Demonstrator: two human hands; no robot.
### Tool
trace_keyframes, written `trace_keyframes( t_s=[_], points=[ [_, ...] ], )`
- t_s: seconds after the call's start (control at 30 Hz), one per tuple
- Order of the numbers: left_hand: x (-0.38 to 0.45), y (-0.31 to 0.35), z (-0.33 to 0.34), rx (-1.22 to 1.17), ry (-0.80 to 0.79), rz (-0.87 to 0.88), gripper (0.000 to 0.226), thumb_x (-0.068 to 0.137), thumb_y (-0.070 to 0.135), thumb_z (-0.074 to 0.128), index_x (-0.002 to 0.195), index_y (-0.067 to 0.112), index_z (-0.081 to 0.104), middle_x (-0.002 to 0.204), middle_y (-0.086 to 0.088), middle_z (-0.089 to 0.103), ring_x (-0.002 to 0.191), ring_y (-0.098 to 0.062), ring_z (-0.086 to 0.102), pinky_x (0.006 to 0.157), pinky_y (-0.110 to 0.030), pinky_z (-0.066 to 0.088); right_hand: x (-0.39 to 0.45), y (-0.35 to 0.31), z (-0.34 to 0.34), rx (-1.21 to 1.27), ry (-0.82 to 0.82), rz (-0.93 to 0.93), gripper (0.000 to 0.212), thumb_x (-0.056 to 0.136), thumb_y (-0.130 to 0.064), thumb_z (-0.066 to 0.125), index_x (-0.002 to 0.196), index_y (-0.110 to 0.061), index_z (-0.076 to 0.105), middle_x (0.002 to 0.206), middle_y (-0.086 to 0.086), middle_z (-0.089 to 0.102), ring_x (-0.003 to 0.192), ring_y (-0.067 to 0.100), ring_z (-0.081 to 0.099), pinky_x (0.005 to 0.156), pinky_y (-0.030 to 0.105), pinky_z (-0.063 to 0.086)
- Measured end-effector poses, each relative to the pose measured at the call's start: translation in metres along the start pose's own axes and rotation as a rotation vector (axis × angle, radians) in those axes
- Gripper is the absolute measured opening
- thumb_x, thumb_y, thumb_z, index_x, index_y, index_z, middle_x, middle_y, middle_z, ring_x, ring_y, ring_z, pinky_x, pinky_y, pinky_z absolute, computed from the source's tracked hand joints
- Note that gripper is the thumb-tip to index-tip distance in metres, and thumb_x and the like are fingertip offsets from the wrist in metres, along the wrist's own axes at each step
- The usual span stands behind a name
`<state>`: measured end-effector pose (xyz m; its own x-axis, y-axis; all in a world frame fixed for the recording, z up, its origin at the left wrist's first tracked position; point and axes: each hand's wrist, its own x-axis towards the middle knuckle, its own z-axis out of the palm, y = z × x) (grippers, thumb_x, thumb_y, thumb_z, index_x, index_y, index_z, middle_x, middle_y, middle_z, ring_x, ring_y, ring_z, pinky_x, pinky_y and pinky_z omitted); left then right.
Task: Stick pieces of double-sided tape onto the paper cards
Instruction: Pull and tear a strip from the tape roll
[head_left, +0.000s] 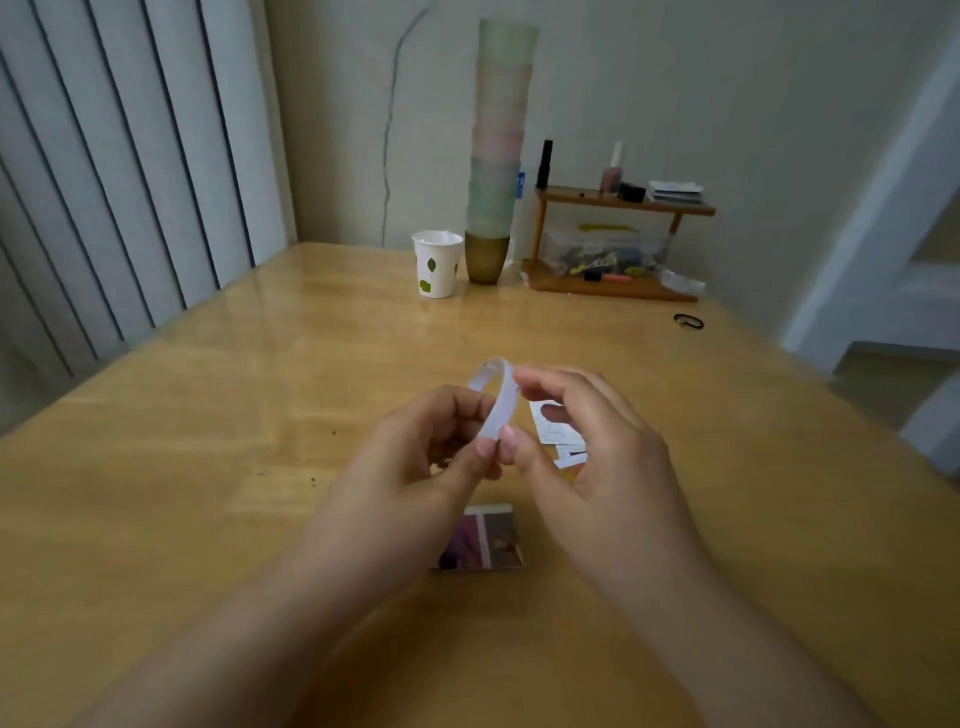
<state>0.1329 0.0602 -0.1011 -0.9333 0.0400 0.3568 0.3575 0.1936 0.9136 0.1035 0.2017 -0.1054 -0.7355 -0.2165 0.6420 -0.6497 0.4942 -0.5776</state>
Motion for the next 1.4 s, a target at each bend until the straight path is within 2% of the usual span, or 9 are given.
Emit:
trace_keyframes(
  t_s=[0.2, 0.37, 0.5, 0.7, 0.8, 1.0, 1.13, 1.2, 1.4],
  points=[
    [-0.0013, 0.002, -0.0004, 0.059, 0.007, 0.044, 0.017, 0.09, 0.004, 0.056, 0.092, 0.02, 0.064, 0.077, 0.009, 0.067, 0.073, -0.005, 0.063, 0.068, -0.012, 0.047, -0.0015, -0.0025, -0.0019, 0.018, 0.015, -0.012, 0.034, 0.083, -0.024, 0.061, 0.118, -0.023, 0.062, 0.114, -0.019, 0.058, 0.106, -0.006, 0.052, 0.086, 0.006, 0.04],
    [-0.0031, 0.0038, -0.0001, 0.133, 0.019, 0.059, 0.016, 0.089, 0.009, 0.058, 0.089, 0.023, 0.064, 0.076, 0.013, 0.067, 0.074, -0.005, 0.063, 0.067, -0.01, 0.045, -0.0011, -0.0052, -0.0072, 0.056, 0.005, 0.057, 0.018, 0.08, -0.028, 0.07, 0.094, -0.032, 0.059, 0.109, -0.027, 0.06, 0.105, -0.003, 0.055, 0.077, 0.021, 0.05],
    [-0.0032, 0.004, 0.0005, 0.143, 0.028, 0.05, 0.012, 0.088, 0.011, 0.06, 0.088, 0.023, 0.065, 0.078, 0.009, 0.068, 0.073, -0.005, 0.063, 0.066, -0.012, 0.047, -0.0014, -0.0083, -0.0083, 0.118, -0.004, 0.125, 0.03, 0.077, -0.02, 0.076, 0.084, -0.036, 0.051, 0.108, -0.028, 0.061, 0.103, -0.002, 0.059, 0.077, 0.027, 0.052],
    [-0.0034, 0.0054, 0.0005, 0.128, 0.039, 0.027, 0.01, 0.088, 0.01, 0.06, 0.087, 0.018, 0.065, 0.074, 0.011, 0.068, 0.069, -0.002, 0.063, 0.063, -0.01, 0.046, -0.0007, -0.0095, -0.0092, 0.171, -0.002, 0.121, 0.056, 0.076, -0.016, 0.077, 0.115, -0.041, 0.047, 0.104, -0.017, 0.062, 0.104, -0.001, 0.057, 0.089, 0.011, 0.044],
    [-0.0042, 0.0065, 0.0006, 0.152, 0.044, 0.015, 0.01, 0.088, 0.011, 0.059, 0.087, 0.019, 0.065, 0.075, 0.013, 0.068, 0.07, 0.001, 0.063, 0.063, -0.009, 0.045, -0.0019, -0.007, -0.0058, 0.044, -0.012, 0.036, 0.041, 0.082, -0.017, 0.071, 0.119, -0.03, 0.061, 0.107, -0.019, 0.057, 0.105, -0.003, 0.053, 0.086, 0.006, 0.04],
    [-0.0049, 0.0063, 0.0016, 0.22, 0.08, 0.01, 0.01, 0.088, 0.014, 0.06, 0.086, 0.021, 0.067, 0.073, 0.015, 0.068, 0.067, 0.005, 0.061, 0.059, -0.007, 0.043, -0.0022, -0.0069, -0.0057, 0.054, 0.043, 0.001, 0.015, 0.077, -0.012, 0.074, 0.082, -0.025, 0.068, 0.091, -0.017, 0.062, 0.095, -0.002, 0.056, 0.059, 0.016, 0.047],
    [-0.0064, 0.0062, 0.0022, 0.315, 0.111, 0.049, 0.01, 0.087, 0.019, 0.06, 0.081, 0.023, 0.067, 0.074, 0.016, 0.067, 0.07, 0.002, 0.06, 0.056, -0.01, 0.043, -0.002, -0.0071, -0.0056, 0.062, 0.001, 0.045, 0.014, 0.08, -0.012, 0.073, 0.075, -0.024, 0.068, 0.087, -0.016, 0.06, 0.095, -0.004, 0.053, 0.063, 0.021, 0.049],
    [-0.0062, 0.0058, 0.002, 0.345, 0.125, 0.063, 0.011, 0.086, 0.02, 0.059, 0.078, 0.023, 0.066, 0.073, 0.014, 0.066, 0.068, -0.003, 0.058, 0.054, -0.013, 0.042, -0.0015, -0.0074, -0.0048, 0.059, -0.005, 0.045, 0.015, 0.079, -0.014, 0.073, 0.072, -0.026, 0.066, 0.091, -0.017, 0.058, 0.095, -0.004, 0.052, 0.064, 0.013, 0.044],
    [-0.0048, 0.0079, -0.0003, 0.222, 0.116, 0.012, 0.015, 0.081, 0.016, 0.062, 0.066, 0.014, 0.064, 0.058, -0.01, 0.059, 0.045, -0.007, 0.044, 0.043, -0.014, 0.035, -0.0011, -0.0073, -0.0033, 0.055, 0.002, -0.029, 0.005, 0.073, -0.018, 0.066, 0.07, -0.021, 0.063, 0.085, -0.012, 0.057, 0.091, 0.009, 0.054, 0.069, 0.009, 0.038]
  ],
)
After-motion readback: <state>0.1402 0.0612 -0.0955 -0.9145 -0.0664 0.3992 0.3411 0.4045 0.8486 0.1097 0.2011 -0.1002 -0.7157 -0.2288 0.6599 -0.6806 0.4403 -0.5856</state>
